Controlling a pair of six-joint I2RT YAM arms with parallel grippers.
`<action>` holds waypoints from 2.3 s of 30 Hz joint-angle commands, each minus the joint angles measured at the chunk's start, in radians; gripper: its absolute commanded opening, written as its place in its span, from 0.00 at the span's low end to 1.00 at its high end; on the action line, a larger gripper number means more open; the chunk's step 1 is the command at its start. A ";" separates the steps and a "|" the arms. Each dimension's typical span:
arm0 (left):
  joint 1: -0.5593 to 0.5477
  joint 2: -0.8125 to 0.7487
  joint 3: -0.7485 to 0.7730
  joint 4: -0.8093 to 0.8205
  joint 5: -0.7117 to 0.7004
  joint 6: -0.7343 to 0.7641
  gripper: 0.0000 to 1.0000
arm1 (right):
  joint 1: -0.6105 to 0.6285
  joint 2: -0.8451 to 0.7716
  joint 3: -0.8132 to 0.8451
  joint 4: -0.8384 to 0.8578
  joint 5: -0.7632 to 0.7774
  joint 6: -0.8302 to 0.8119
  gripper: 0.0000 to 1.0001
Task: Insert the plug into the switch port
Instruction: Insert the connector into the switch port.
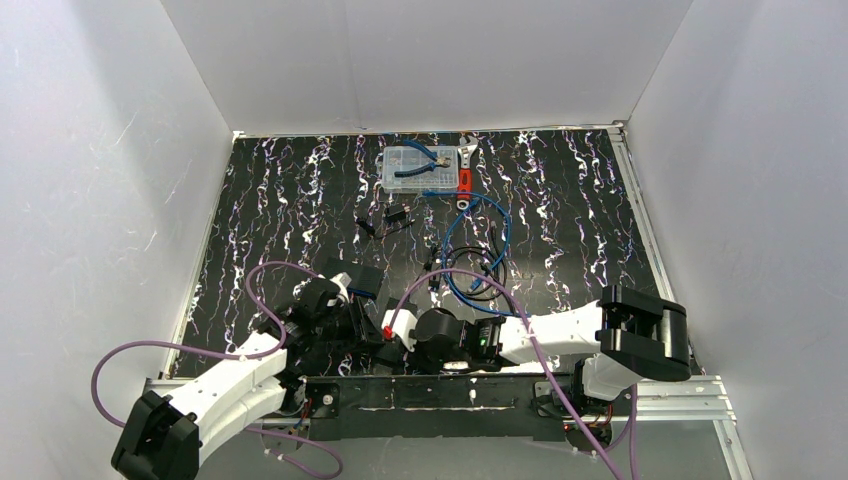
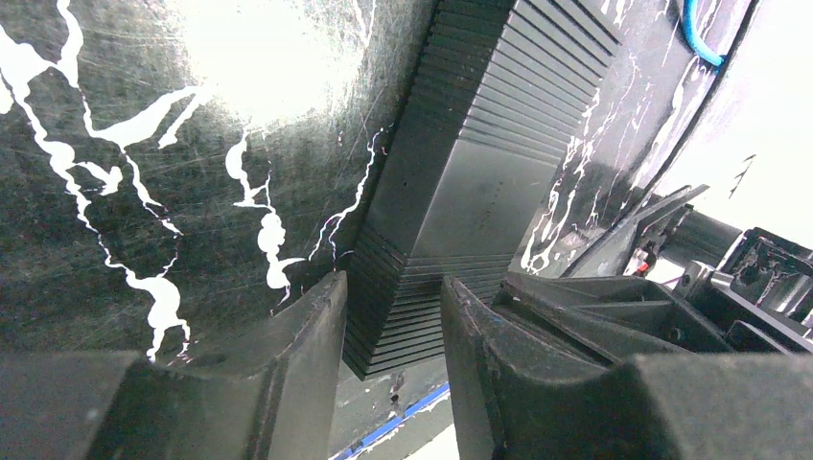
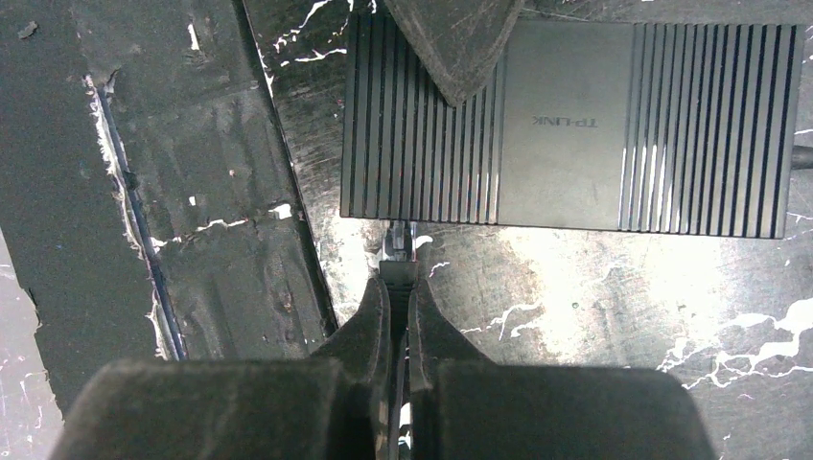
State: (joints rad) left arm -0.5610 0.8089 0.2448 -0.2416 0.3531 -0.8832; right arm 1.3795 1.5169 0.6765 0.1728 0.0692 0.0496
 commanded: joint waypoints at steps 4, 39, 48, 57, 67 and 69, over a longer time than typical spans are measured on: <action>-0.036 -0.003 -0.038 -0.019 0.147 -0.040 0.37 | -0.040 0.006 0.062 0.314 0.030 0.006 0.01; -0.051 -0.064 0.120 -0.212 -0.020 0.019 0.60 | -0.080 -0.044 0.038 0.092 -0.129 -0.016 0.01; -0.051 -0.034 0.274 -0.365 -0.190 0.088 0.76 | -0.080 -0.046 0.052 -0.143 -0.148 -0.013 0.01; -0.051 -0.065 0.371 -0.443 -0.311 0.133 0.98 | -0.080 -0.046 0.078 -0.218 -0.108 0.031 0.28; -0.051 -0.129 0.465 -0.518 -0.394 0.202 0.98 | -0.148 -0.201 0.152 -0.333 0.187 0.041 0.50; -0.051 -0.139 0.485 -0.531 -0.399 0.223 0.98 | -0.196 -0.228 0.174 -0.352 0.227 0.052 0.53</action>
State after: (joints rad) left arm -0.6064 0.7040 0.6517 -0.7061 0.0215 -0.7270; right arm 1.2805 1.3826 0.7604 -0.1192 0.1224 0.0770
